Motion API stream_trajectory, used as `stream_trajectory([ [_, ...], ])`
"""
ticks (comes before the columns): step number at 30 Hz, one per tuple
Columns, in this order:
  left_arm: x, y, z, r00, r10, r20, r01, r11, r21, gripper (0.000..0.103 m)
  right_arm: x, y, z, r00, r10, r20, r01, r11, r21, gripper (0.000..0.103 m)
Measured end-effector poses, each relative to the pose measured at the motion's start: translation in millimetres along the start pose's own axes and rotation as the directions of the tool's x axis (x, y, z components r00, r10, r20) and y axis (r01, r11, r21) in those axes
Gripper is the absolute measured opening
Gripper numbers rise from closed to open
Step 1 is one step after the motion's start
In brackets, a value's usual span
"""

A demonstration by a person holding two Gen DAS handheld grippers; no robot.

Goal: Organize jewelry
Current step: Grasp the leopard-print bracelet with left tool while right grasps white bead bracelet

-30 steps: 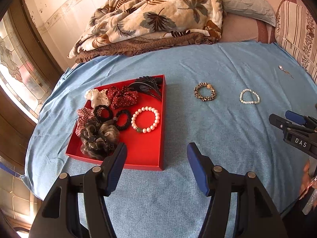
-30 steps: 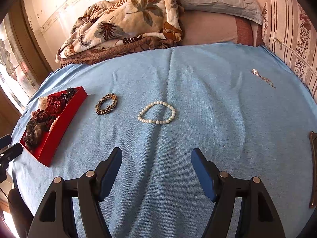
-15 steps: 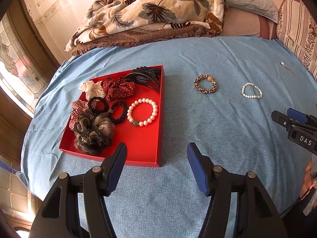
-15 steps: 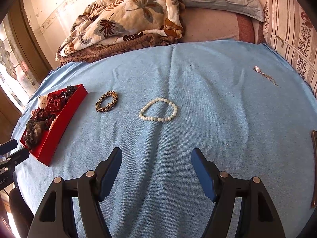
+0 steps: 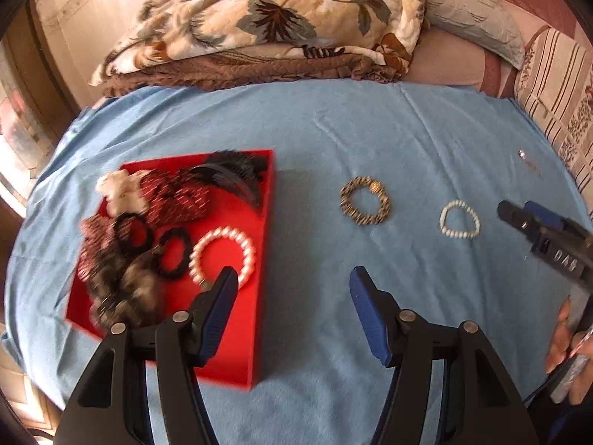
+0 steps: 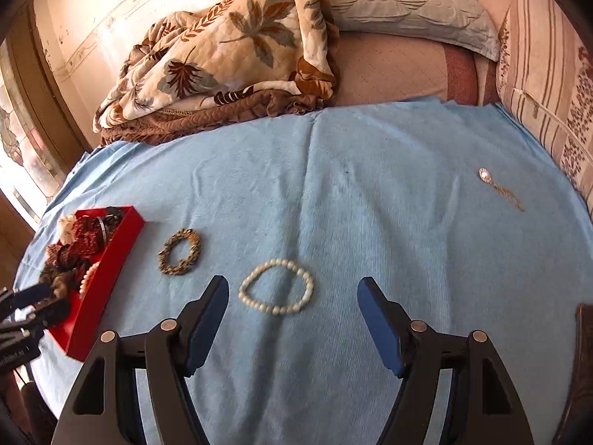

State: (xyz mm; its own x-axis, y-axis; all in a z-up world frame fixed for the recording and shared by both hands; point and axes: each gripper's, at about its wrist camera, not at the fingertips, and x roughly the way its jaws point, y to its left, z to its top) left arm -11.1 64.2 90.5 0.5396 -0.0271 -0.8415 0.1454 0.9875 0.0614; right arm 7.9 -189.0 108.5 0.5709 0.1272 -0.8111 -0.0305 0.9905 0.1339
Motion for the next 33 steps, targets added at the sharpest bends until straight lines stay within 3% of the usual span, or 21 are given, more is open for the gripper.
stream_trajectory([
  [3,27,-8,25,0.995,-0.095,-0.027,0.095,0.995,-0.001,0.061,19,-9,2,1.000,0.014,-0.012,-0.014,1.000,-0.022,0.076],
  [4,35,-10,31,0.994,-0.103,-0.029,0.103,0.995,0.000,0.058,26,-13,1,1.000,0.009,-0.025,-0.010,1.000,-0.019,0.075],
  [6,54,-15,43,0.995,-0.093,-0.039,0.093,0.996,0.003,0.045,38,-21,-2,0.998,0.018,-0.062,-0.018,1.000,-0.003,0.059],
  [10,95,-19,59,0.990,-0.113,-0.086,0.113,0.994,-0.012,0.033,51,-25,-3,0.995,0.032,-0.097,-0.032,0.999,-0.003,0.054],
  [16,127,-19,65,0.988,-0.113,-0.106,0.113,0.994,-0.012,0.033,60,-11,-5,0.994,0.028,-0.109,-0.035,0.997,-0.065,0.054],
  [22,130,-29,68,0.995,-0.075,-0.070,0.079,0.996,0.051,0.034,65,-5,-3,0.995,0.008,-0.098,-0.018,0.995,-0.097,0.050],
  [27,132,-37,66,0.994,-0.084,-0.064,0.088,0.994,0.070,0.053,68,0,-4,0.996,-0.013,-0.091,0.002,0.992,-0.122,0.048],
  [30,134,-39,67,0.995,-0.077,-0.065,0.081,0.994,0.069,0.054,68,1,-4,0.996,-0.015,-0.089,0.004,0.993,-0.121,0.041],
  [32,133,-40,68,0.995,-0.076,-0.068,0.081,0.994,0.078,0.048,68,2,-5,0.996,-0.011,-0.089,0.001,0.993,-0.121,0.030],
  [33,132,-40,68,0.995,-0.074,-0.067,0.080,0.993,0.083,0.030,68,3,-4,0.996,-0.009,-0.088,-0.002,0.992,-0.122,0.022],
])
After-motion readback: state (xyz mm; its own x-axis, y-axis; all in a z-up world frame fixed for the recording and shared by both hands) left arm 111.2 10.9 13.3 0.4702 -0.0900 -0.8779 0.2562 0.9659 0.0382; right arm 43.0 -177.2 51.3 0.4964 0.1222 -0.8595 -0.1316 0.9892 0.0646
